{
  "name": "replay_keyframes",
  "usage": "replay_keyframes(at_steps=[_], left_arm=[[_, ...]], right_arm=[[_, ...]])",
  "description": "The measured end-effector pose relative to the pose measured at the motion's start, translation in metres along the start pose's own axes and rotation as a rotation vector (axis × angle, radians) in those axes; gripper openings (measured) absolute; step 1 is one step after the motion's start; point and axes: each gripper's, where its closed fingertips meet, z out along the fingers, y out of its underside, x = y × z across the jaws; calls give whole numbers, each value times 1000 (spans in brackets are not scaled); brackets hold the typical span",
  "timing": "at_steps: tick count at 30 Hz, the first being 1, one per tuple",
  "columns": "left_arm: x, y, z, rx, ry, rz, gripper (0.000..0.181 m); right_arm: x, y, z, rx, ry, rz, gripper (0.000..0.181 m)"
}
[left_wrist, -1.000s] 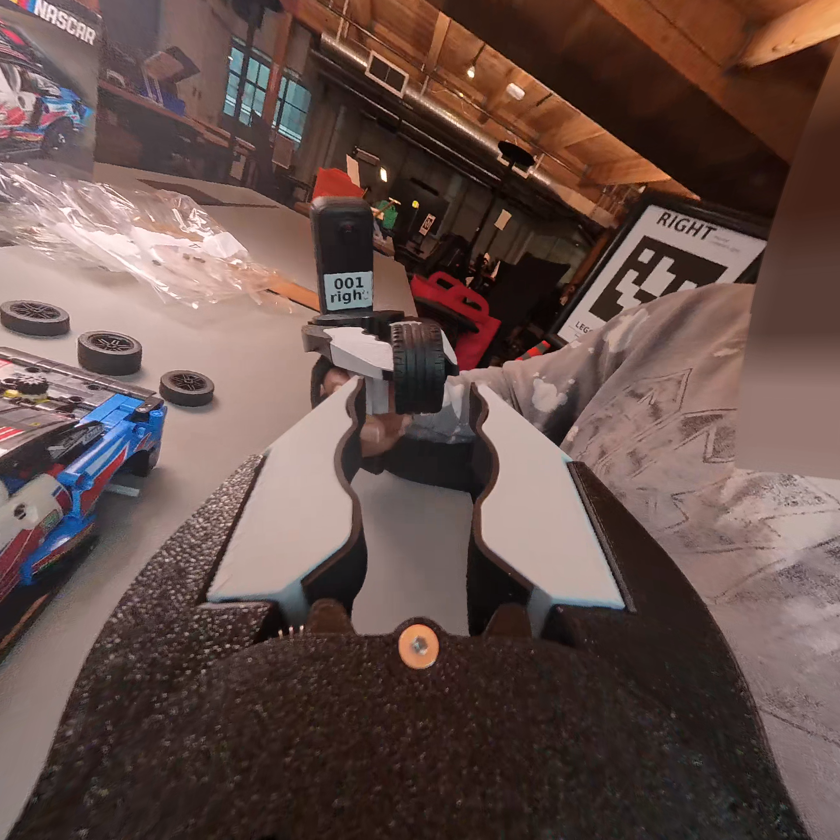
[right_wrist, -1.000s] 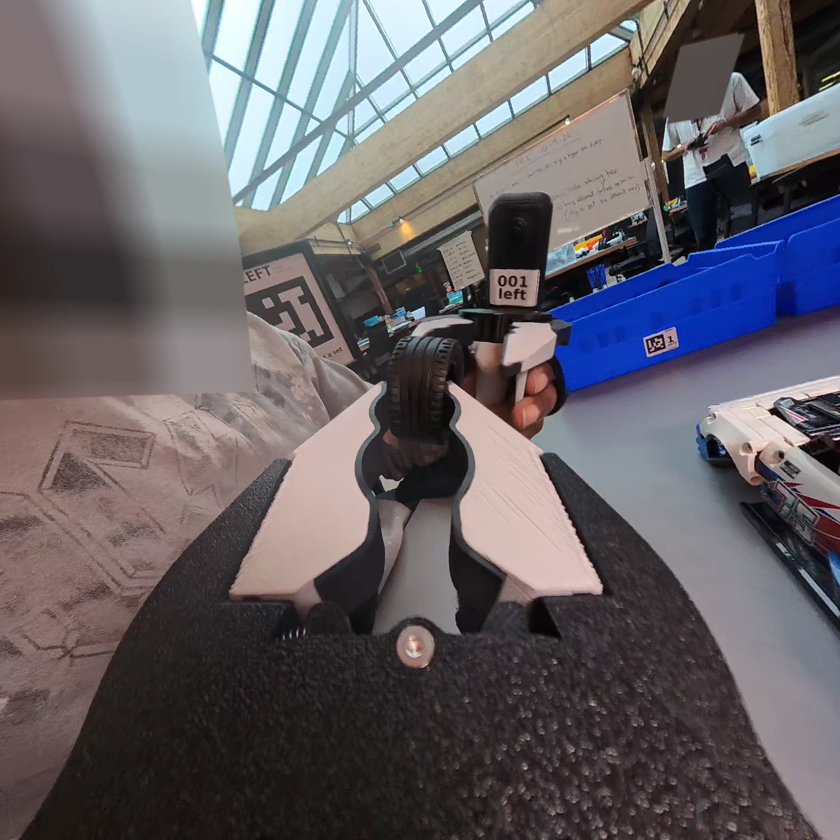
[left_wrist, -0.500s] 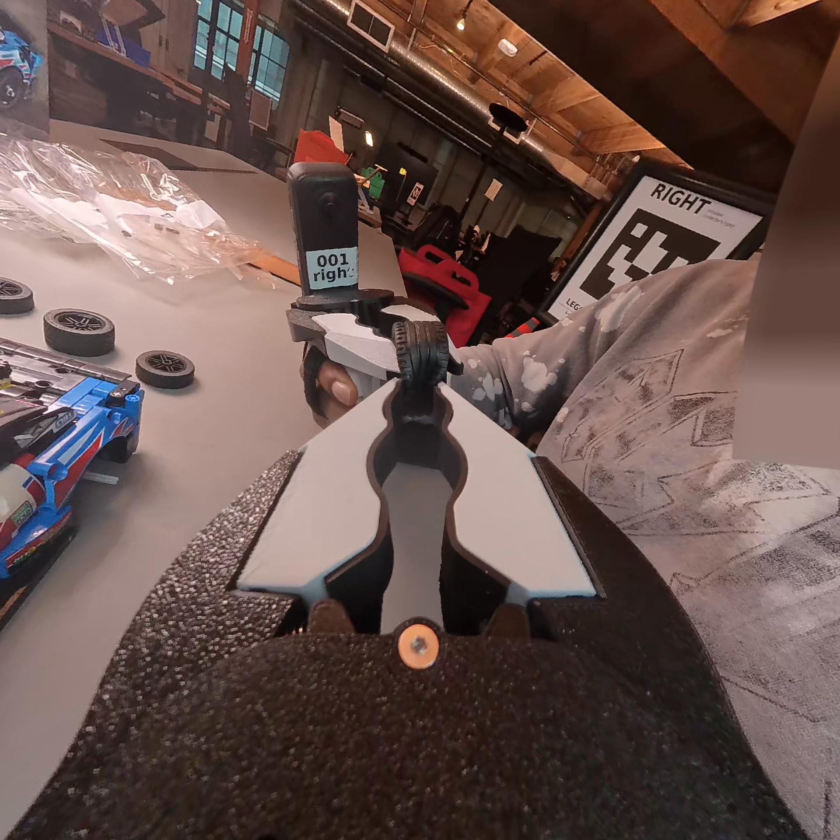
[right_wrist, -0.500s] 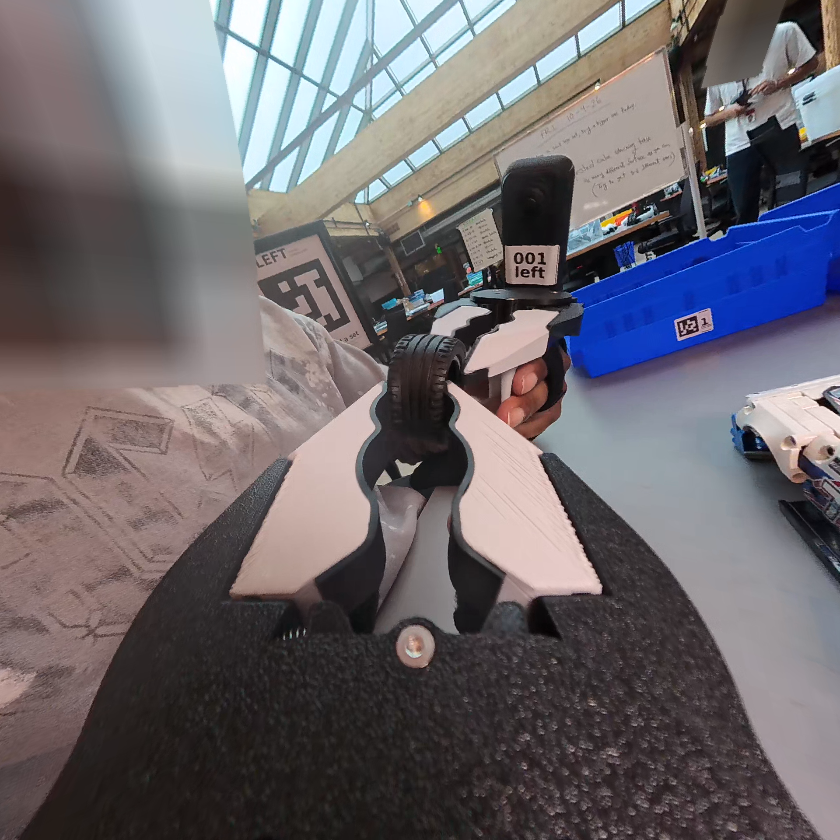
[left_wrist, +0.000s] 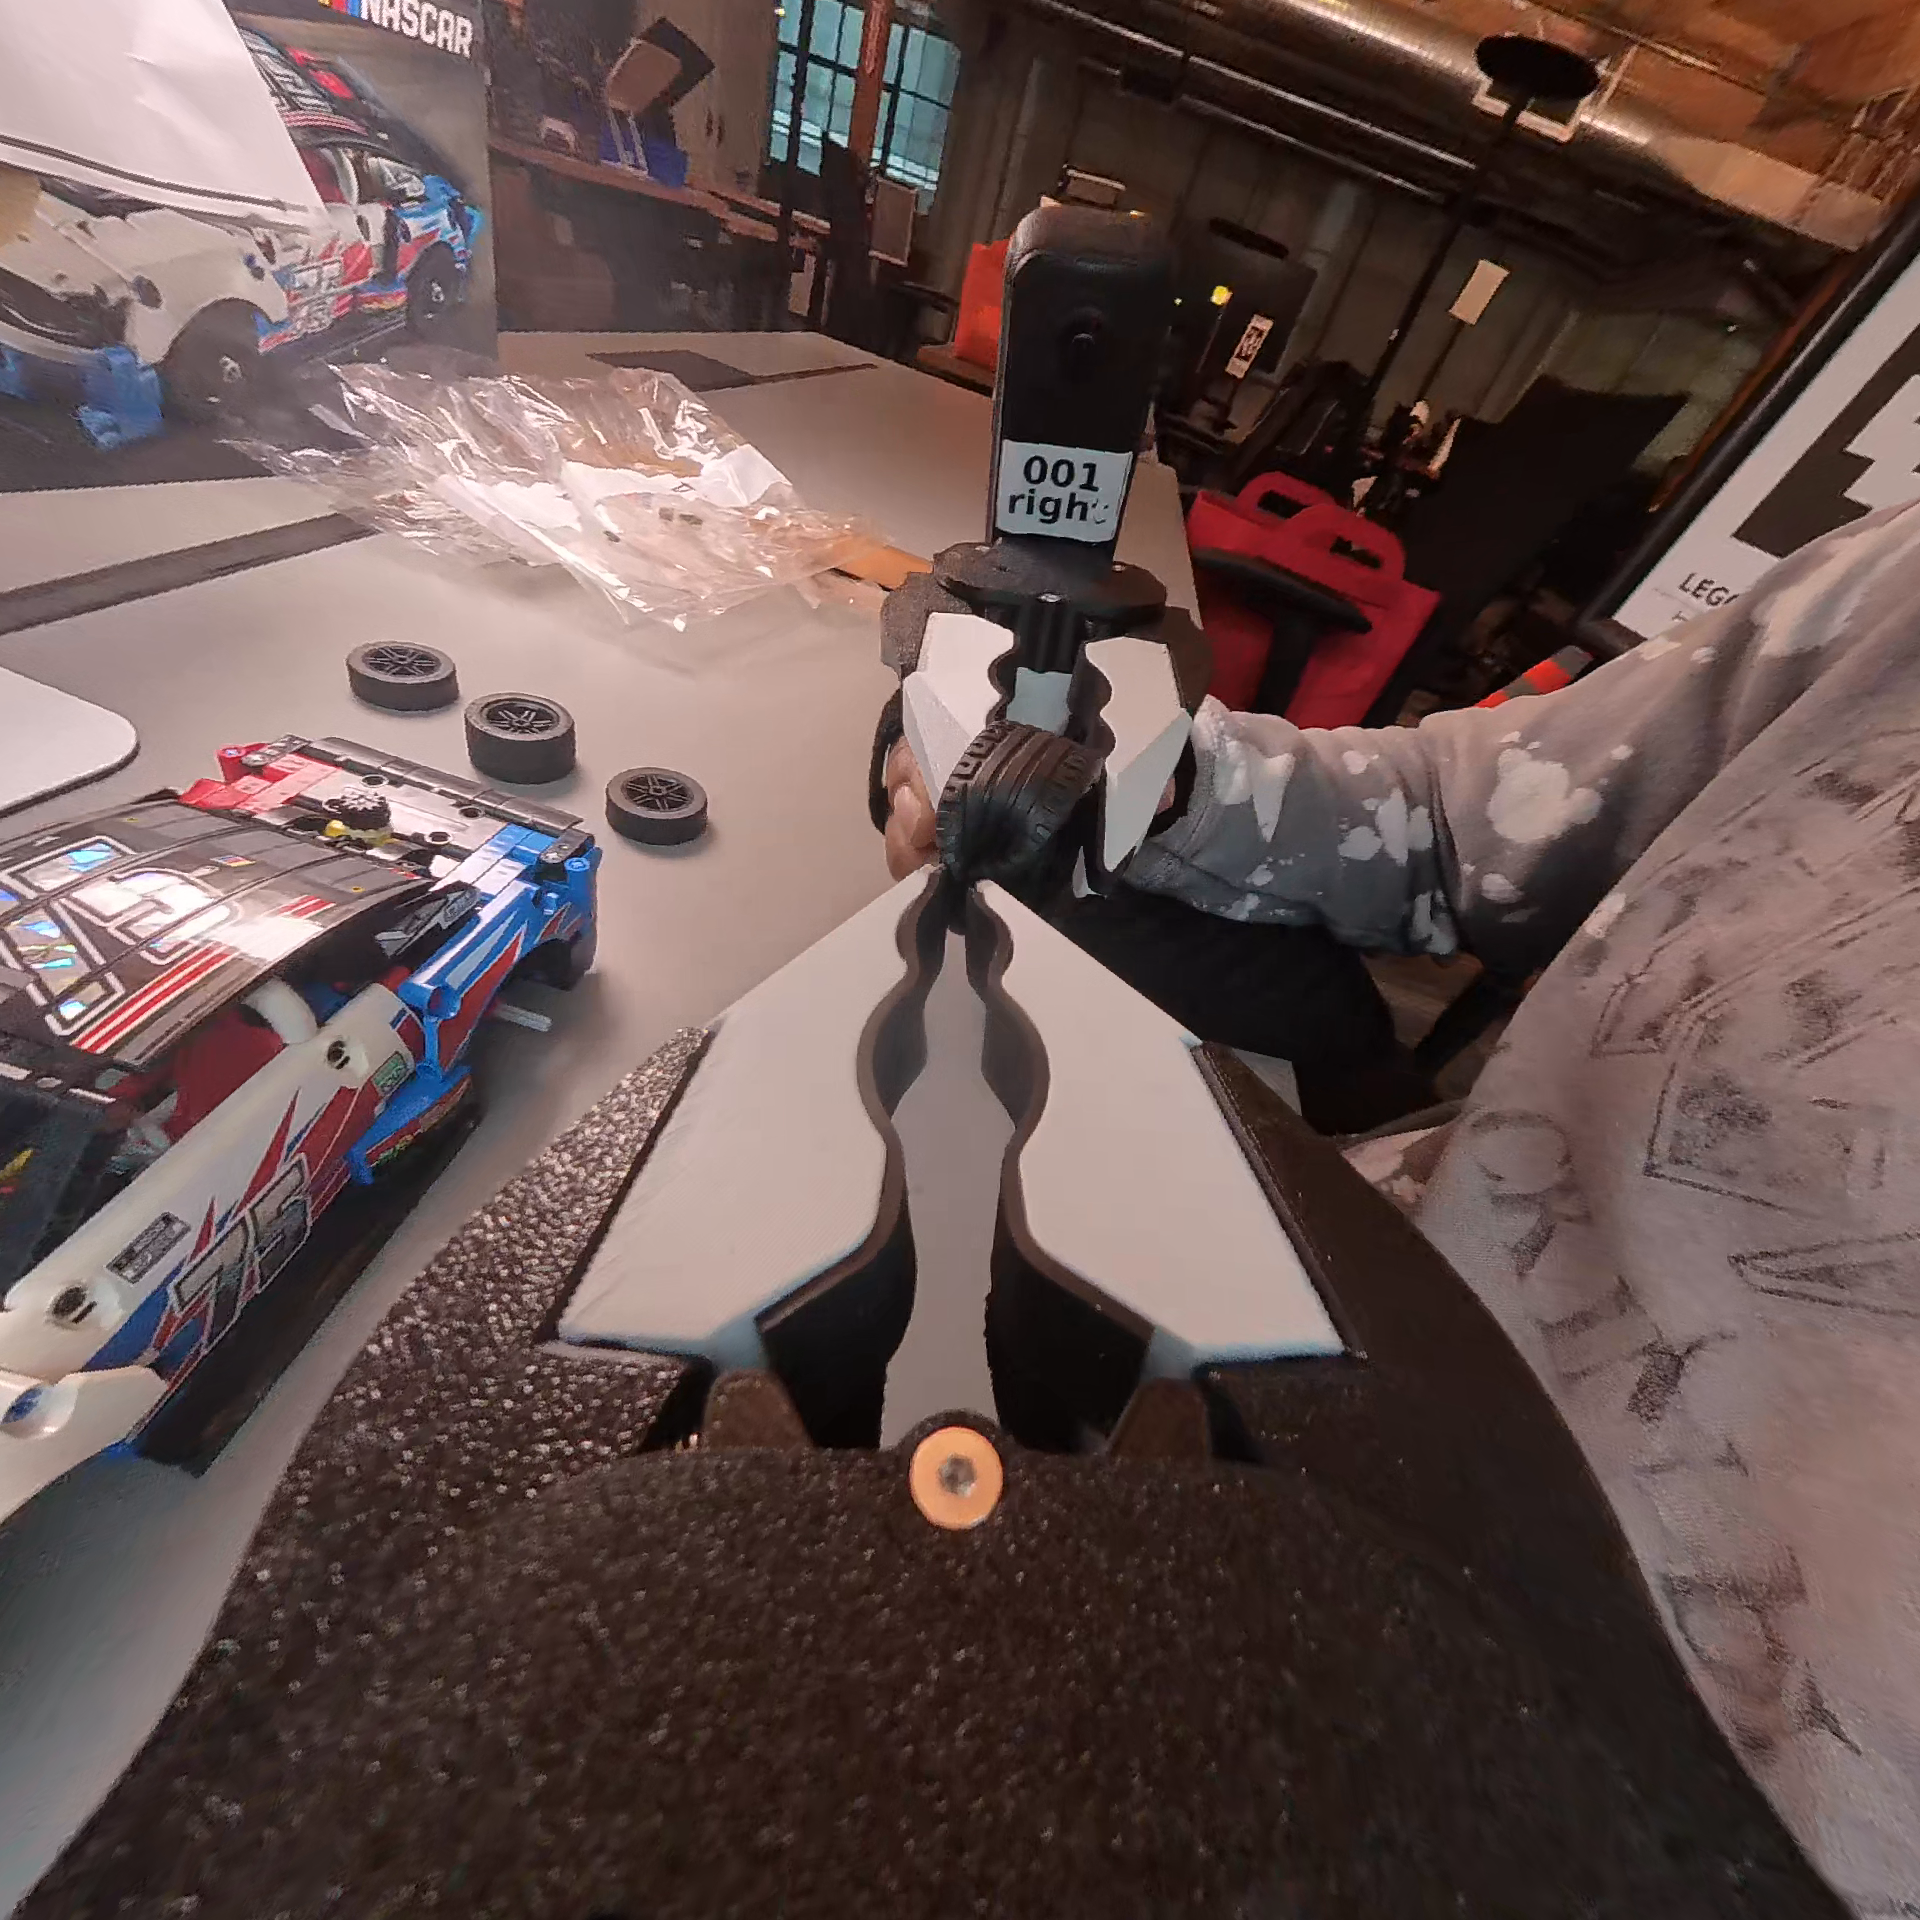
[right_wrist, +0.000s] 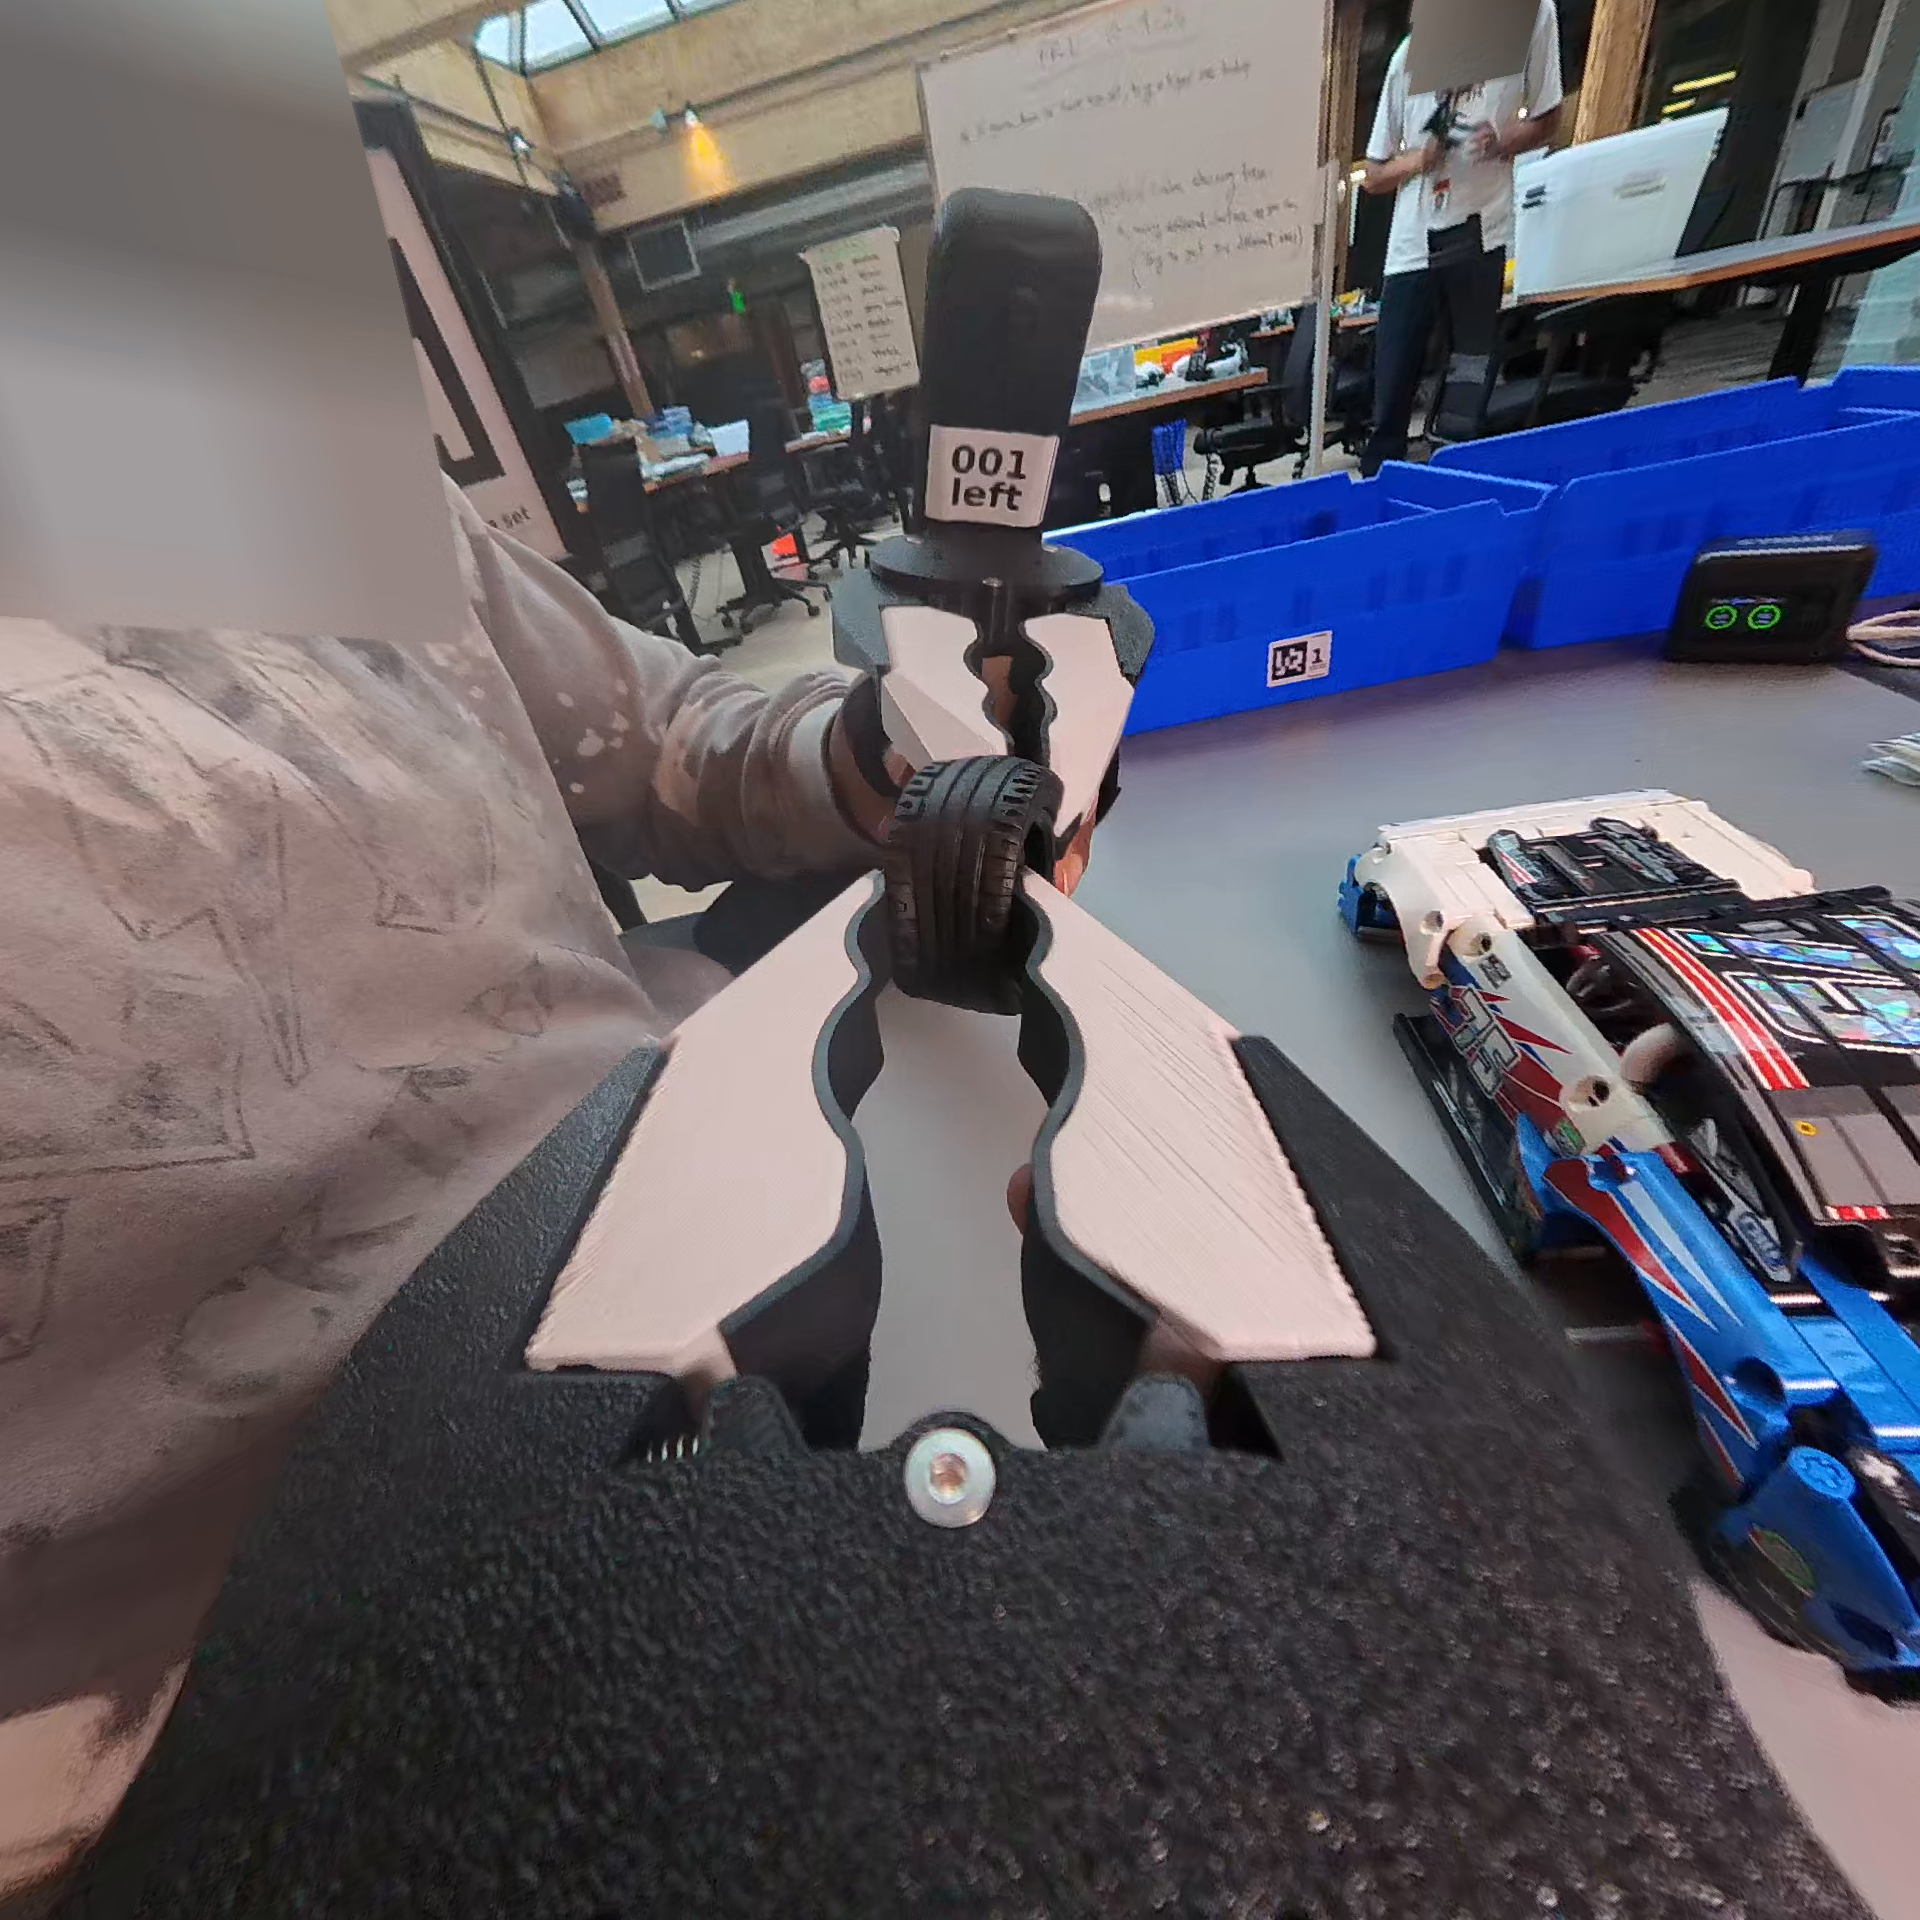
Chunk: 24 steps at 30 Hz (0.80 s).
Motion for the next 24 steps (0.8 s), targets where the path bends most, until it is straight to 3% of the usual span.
replay_keyframes(at_steps=[10,12,13,14,15,17,20,21,24], left_arm=[[-5,13,9,-42,-30,-1,0],[-15,12,11,-28,-91,13,0],[-16,11,16,-33,-90,25,0],[-6,5,22,-27,-38,0,0],[1,-4,24,-16,-29,40,0],[-12,-19,9,16,-77,121,0],[-32,-22,-13,55,-72,8,0],[-31,-23,-14,68,-47,-22,0],[-8,-28,-10,129,102,-99,31]], right_arm=[[1,15,-3,-117,20,-62,20],[-11,16,-1,-119,-56,-64,18],[-50,25,17,-165,-254,10,18],[-72,52,42,-284,-317,-60,19],[-66,72,55,-367,-260,-180,20],[-42,25,31,-160,-228,-10,19],[-24,-22,-3,79,-184,48,20],[-21,-31,-8,155,-209,106,20],[-10,-32,-10,237,-222,198,20]])
